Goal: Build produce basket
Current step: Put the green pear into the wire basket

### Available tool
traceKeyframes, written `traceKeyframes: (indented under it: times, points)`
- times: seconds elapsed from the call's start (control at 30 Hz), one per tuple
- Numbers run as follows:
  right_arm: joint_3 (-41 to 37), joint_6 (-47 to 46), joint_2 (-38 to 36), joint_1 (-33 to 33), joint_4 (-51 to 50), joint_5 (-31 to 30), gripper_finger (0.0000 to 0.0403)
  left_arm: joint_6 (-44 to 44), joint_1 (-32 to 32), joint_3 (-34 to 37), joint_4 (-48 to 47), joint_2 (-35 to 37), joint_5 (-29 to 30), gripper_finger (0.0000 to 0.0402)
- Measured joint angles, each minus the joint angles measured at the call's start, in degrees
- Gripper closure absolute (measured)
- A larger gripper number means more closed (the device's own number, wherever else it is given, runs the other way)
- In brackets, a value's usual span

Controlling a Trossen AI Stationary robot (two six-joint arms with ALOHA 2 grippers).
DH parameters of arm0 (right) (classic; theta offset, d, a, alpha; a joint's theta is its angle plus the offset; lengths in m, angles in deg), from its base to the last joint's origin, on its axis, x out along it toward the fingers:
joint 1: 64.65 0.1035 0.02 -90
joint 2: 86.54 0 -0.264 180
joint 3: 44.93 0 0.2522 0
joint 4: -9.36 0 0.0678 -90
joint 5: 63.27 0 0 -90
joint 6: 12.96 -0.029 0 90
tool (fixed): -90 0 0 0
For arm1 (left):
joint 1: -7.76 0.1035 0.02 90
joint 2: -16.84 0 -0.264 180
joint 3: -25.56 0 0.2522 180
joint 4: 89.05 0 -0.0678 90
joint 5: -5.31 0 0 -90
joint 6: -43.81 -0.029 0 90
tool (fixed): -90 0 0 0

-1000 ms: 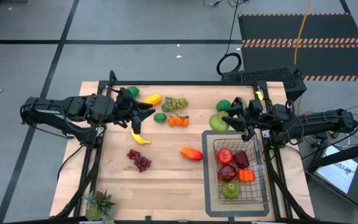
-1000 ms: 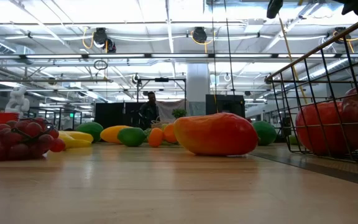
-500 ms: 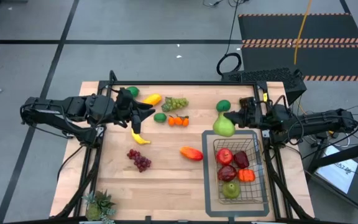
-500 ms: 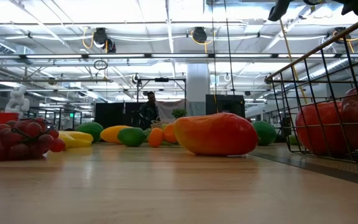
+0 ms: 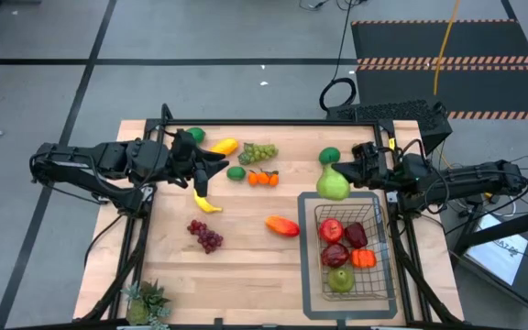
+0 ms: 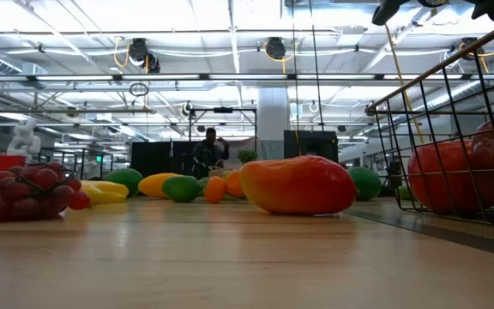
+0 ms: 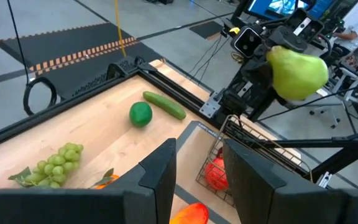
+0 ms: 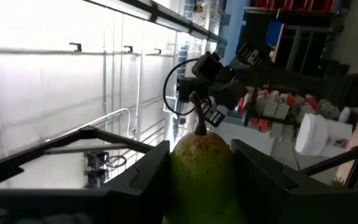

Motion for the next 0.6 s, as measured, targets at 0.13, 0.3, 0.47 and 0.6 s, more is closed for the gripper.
traceKeyframes:
  times: [0.13,0.3,0.47,0.6]
  points:
    - [0.0,4.3,-0.1,0.0,0.2,-0.3,0.0252,0.0,0.0,0.0,0.0,0.0,0.0,0.027]
    - [0.0,12.4,-0.1,0.0,4.5,-0.4,0.0252,-0.4,0.0,0.0,0.0,0.0,0.0,0.027]
    - [0.1,25.4,-0.4,0.0,11.1,0.5,0.0252,-1.7,0.0,0.0,0.0,0.0,0.0,0.027]
    - [0.1,43.5,-1.6,0.0,11.1,4.5,0.0252,-3.2,0.0,0.0,0.0,0.0,0.1,0.027]
